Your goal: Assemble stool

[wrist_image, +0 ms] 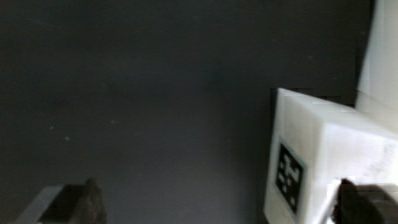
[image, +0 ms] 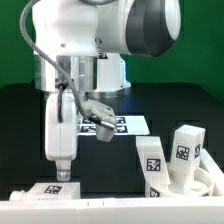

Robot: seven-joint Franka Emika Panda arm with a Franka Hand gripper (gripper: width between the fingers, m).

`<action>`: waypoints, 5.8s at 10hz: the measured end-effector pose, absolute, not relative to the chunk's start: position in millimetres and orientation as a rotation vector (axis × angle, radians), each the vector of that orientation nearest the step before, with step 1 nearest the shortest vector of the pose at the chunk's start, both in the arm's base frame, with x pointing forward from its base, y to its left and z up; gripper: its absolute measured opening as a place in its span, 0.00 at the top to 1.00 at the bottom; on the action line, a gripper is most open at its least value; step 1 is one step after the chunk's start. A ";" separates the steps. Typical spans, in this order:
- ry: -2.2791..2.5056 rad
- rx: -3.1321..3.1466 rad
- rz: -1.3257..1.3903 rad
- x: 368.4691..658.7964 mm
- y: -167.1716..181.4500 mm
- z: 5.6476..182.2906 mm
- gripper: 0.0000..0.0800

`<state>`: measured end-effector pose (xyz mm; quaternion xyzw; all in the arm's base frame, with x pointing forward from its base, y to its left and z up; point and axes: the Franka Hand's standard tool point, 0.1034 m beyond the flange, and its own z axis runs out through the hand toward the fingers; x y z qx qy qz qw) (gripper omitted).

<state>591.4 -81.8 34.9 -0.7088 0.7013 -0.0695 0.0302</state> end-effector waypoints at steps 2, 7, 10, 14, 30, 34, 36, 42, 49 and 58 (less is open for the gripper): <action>2.161 -2.193 -0.224 596.1 -84.1 30.7 0.19; 2.157 -2.199 -0.242 597.1 -90.0 29.8 0.19; 2.142 -2.207 -0.346 591.9 -96.1 27.8 0.19; 2.132 -2.212 -0.403 555.5 -103.9 33.0 0.19; 2.111 -2.267 -0.337 585.6 -96.8 10.7 0.35; 2.111 -2.268 -0.336 585.3 -96.9 10.2 0.69; 2.218 -2.154 -0.333 581.8 -98.3 11.8 0.98; 2.298 -2.036 -0.361 581.1 -117.7 24.4 1.00; 1.979 -2.359 -0.406 577.9 -160.0 40.4 0.20; 0.646 -3.116 -0.190 578.2 -154.2 48.4 0.19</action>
Offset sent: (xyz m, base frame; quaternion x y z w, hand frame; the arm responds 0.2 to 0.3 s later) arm 0.0078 -0.0052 -0.0022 -0.0025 0.0109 -0.0098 0.9999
